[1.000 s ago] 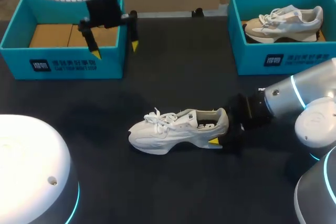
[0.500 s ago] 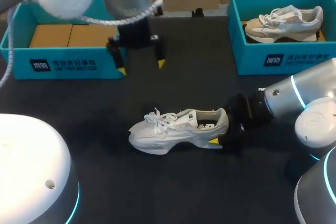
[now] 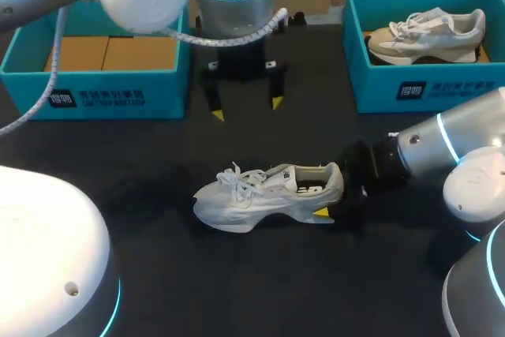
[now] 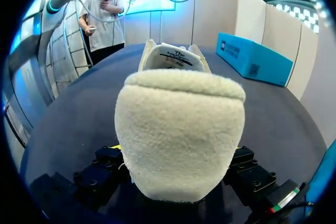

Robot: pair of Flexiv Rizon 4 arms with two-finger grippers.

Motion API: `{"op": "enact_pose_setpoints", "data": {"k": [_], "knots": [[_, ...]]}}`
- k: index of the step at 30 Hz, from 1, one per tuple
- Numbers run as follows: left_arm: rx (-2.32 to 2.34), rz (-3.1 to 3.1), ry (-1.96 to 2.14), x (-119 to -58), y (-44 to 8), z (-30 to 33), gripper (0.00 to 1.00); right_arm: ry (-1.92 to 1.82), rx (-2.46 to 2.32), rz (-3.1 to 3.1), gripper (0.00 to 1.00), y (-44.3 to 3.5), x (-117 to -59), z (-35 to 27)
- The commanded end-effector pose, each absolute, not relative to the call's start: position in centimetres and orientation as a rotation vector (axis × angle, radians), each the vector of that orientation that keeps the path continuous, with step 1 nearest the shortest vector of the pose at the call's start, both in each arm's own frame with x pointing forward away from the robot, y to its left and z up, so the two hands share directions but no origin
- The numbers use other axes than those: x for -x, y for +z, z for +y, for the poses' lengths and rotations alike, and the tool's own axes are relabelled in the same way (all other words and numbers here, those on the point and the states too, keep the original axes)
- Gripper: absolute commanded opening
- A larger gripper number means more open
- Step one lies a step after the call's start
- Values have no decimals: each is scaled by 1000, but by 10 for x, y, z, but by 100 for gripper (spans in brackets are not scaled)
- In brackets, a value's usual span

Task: Take the shoe out of the shoebox, open the shoe tongue, remove and reinsert the insole, then place the shoe into the shoebox

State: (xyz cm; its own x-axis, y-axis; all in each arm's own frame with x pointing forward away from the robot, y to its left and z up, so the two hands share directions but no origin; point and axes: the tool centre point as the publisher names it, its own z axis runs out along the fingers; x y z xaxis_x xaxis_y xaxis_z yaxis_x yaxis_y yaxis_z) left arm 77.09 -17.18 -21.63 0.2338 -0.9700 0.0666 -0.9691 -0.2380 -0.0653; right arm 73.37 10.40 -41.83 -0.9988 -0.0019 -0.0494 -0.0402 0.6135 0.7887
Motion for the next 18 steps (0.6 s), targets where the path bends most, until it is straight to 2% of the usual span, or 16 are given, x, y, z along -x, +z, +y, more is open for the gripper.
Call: {"op": "enact_pose_setpoints", "data": {"k": [1,18], "knots": [[2484,1899,-62,-770,-222,-191,100,1358,37,2782,0,-418,-734,105],[2492,1897,-21,-763,-225,-195,100,1358,37,2782,0,-418,-734,105]]}}
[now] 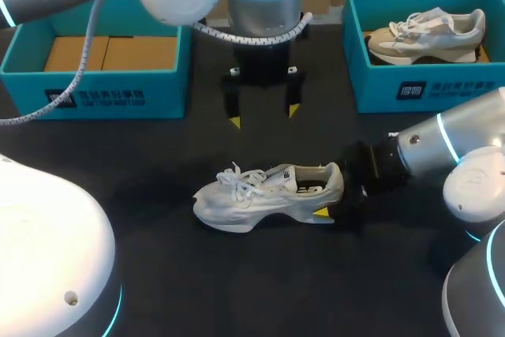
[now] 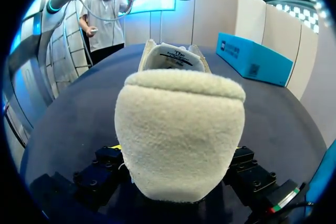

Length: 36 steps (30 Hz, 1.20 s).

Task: Take the shoe out of the shoebox, open the shoe tongue, remove and reinsert the insole, then place the shoe into the shoebox

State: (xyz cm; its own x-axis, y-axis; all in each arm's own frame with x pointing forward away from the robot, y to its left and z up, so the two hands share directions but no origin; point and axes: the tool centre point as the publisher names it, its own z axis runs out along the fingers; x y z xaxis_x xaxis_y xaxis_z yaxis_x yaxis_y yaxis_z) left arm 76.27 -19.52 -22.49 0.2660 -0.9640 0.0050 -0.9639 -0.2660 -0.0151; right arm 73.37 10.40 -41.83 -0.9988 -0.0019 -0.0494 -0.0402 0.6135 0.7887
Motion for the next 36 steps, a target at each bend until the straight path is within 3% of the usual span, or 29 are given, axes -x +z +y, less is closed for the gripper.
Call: {"op": "enact_pose_setpoints", "data": {"k": [1,20,36], "knots": [[2492,1897,-21,-763,-225,-195,100,1358,37,2782,0,-418,-734,105],[2498,1927,39,-732,-223,-183,100,1358,37,2782,0,-418,-734,105],[2376,2027,148,-697,-275,-208,100,1358,37,2782,0,-418,-734,105]]}}
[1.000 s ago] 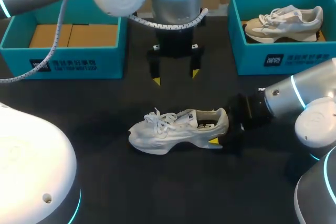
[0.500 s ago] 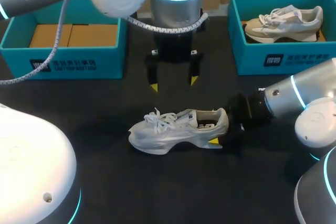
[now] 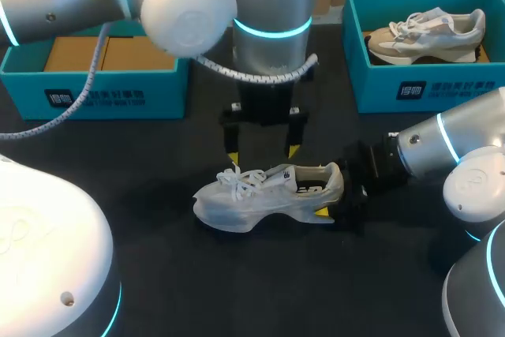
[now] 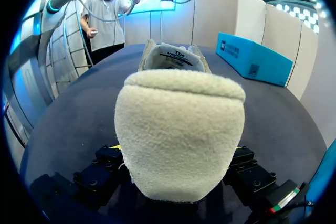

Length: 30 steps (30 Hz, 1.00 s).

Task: Take the shoe out of the shoebox, open the shoe tongue, remove and reinsert the insole, then place the shoe into the shoebox

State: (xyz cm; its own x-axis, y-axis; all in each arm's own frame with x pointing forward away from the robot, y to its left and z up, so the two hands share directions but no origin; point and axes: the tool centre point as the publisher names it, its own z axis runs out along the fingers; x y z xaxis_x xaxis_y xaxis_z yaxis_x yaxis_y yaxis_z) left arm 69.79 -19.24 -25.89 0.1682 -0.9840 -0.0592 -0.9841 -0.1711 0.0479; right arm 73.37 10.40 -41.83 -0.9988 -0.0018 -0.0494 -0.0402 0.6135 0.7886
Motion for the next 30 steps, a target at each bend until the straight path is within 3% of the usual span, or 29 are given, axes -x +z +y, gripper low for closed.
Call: {"op": "enact_pose_setpoints", "data": {"k": [1,30], "knots": [[2372,2039,152,-696,-278,-209,100,1358,37,2782,0,-418,-734,105],[2367,1987,203,-706,-336,-228,100,1358,37,2782,0,-418,-734,105]]}}
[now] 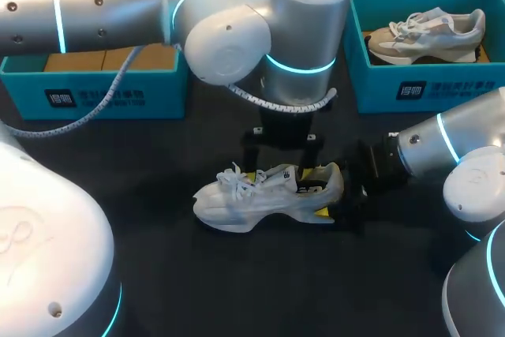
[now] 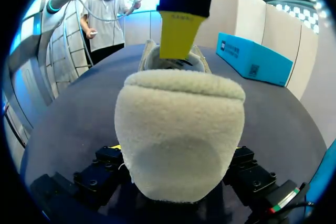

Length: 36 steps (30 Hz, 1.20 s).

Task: Take the shoe out of the shoebox, open the shoe tongue, remove and reinsert the insole, then place the shoe into the shoebox

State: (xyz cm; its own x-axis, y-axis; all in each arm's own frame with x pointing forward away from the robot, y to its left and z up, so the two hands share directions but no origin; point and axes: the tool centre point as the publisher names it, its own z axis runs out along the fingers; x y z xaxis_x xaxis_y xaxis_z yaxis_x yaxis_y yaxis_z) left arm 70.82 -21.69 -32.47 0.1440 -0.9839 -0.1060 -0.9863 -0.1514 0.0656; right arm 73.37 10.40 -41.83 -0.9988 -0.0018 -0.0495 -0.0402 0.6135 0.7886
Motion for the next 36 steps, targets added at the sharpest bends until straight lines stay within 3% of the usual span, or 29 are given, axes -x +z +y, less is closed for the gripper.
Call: {"op": "enact_pose_setpoints", "data": {"k": [1,22,36], "knots": [[2365,1988,213,-707,-339,-229,100,1358,37,2782,0,-418,-734,105],[2323,1923,327,-704,-360,-218,100,1358,37,2782,0,-418,-734,105],[2339,1890,332,-704,-334,-196,100,1358,37,2782,0,-418,-734,105]]}}
